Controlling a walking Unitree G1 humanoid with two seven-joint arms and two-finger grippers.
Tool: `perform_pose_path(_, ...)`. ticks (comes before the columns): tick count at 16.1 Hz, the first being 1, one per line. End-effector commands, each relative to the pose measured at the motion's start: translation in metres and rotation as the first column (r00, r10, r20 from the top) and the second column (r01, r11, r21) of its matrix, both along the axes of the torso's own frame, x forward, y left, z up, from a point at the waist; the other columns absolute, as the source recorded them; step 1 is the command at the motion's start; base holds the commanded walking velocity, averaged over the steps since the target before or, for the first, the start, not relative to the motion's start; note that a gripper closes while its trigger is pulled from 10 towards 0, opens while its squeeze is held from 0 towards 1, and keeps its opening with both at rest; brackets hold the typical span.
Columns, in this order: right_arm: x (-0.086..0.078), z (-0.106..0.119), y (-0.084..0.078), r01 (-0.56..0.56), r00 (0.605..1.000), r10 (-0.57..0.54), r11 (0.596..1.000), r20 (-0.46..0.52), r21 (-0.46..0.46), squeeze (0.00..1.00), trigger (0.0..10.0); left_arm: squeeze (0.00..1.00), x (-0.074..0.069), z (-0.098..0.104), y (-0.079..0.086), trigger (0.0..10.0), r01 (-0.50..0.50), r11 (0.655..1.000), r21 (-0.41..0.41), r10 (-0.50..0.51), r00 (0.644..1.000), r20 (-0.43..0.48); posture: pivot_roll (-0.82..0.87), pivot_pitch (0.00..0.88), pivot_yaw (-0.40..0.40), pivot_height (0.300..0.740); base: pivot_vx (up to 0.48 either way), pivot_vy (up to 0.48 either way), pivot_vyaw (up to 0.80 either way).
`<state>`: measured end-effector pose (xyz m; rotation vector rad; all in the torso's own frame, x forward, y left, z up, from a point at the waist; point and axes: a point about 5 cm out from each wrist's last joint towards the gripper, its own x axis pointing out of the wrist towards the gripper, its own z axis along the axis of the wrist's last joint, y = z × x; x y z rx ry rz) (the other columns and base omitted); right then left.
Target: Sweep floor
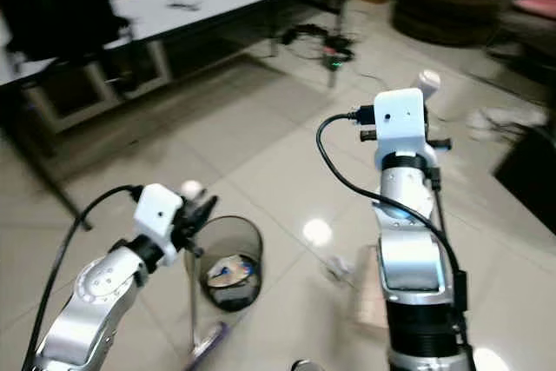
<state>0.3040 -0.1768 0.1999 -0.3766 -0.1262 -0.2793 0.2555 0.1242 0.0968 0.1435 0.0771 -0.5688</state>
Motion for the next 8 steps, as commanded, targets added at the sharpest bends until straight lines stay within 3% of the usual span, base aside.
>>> perform_pose_path(1, -0.002, 0.005, 0.003, -0.020, 1.000, 0.020, 0.999, 0.023, 0.036, 0.00, 10.0, 0.00, 0.003, 0.000, 0.002, 10.0, 0.003, 1.000, 0.019, -0.003, 1.000, -0.005, -0.09, 0.000, 0.073, 0.740, 0.000, 0.000, -0.80)
perform_pose_path(8, -0.007, -0.012, 0.017, -0.067, 0.997, 0.072, 0.990, -0.039, 0.122, 0.00, 10.0, 0.00, 0.016, 0.011, 0.013, 10.0, -0.162, 0.987, -0.023, 0.163, 0.984, 0.068, -0.09, 0.000, 0.075, 0.740, 0.000, 0.000, -0.80)
